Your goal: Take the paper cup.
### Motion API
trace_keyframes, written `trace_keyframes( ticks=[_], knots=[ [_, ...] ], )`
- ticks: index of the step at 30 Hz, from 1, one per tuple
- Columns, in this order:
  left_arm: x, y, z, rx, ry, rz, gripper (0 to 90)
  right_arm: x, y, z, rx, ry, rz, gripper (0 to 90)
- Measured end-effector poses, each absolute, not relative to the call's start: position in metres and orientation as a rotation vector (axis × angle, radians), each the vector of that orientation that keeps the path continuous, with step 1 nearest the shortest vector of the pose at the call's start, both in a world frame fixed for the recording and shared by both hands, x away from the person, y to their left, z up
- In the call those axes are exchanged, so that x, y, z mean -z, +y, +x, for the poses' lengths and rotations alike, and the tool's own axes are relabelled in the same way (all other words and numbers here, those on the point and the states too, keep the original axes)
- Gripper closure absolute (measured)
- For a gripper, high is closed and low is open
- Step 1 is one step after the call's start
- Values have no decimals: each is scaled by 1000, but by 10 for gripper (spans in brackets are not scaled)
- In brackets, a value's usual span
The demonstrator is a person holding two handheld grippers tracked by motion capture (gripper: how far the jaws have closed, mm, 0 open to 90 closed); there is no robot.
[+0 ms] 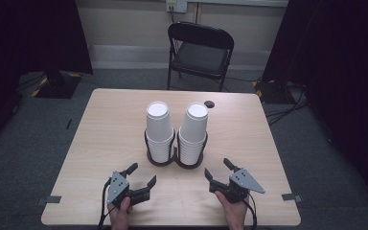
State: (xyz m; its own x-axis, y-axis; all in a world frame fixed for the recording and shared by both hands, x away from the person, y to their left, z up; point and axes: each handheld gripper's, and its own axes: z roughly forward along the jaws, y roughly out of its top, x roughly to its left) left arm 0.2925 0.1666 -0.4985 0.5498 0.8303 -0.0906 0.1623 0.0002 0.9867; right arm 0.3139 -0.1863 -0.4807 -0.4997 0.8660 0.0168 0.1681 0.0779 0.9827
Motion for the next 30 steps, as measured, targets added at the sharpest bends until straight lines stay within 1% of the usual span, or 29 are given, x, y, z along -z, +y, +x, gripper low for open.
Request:
trace_keyframes(
  ticks=[2, 8, 17, 19, 20, 21, 23, 25, 27, 28, 29, 30],
  knots=[
    [498, 167, 293, -656, 894, 1512, 158, 477, -182, 316, -1421, 1773, 1036, 188],
    [498, 167, 293, -650, 893, 1509, 158, 471, -181, 321, -1451, 1800, 1036, 204],
    [498, 167, 294, -648, 893, 1517, 158, 445, -178, 328, -1513, 1834, 978, 234],
    [498, 167, 294, -645, 890, 1516, 158, 438, -177, 330, -1546, 1810, 953, 270],
    [498, 167, 294, -645, 890, 1516, 158, 438, -177, 330, -1546, 1810, 953, 270],
    [498, 167, 294, -644, 888, 1516, 158, 434, -177, 331, -1563, 1806, 946, 322],
    [498, 167, 293, -645, 887, 1517, 158, 430, -175, 332, -1569, 1833, 945, 330],
    [498, 167, 293, -647, 884, 1518, 158, 428, -175, 333, -1563, 1835, 952, 315],
    [498, 167, 293, -644, 883, 1517, 158, 420, -176, 338, -1584, 1823, 965, 264],
    [498, 167, 293, -644, 883, 1517, 158, 420, -176, 338, -1584, 1823, 965, 264],
    [498, 167, 293, -643, 883, 1517, 158, 413, -176, 342, -1590, 1810, 962, 224],
    [498, 167, 293, -643, 883, 1517, 158, 413, -176, 342, -1590, 1810, 962, 224]
  ],
)
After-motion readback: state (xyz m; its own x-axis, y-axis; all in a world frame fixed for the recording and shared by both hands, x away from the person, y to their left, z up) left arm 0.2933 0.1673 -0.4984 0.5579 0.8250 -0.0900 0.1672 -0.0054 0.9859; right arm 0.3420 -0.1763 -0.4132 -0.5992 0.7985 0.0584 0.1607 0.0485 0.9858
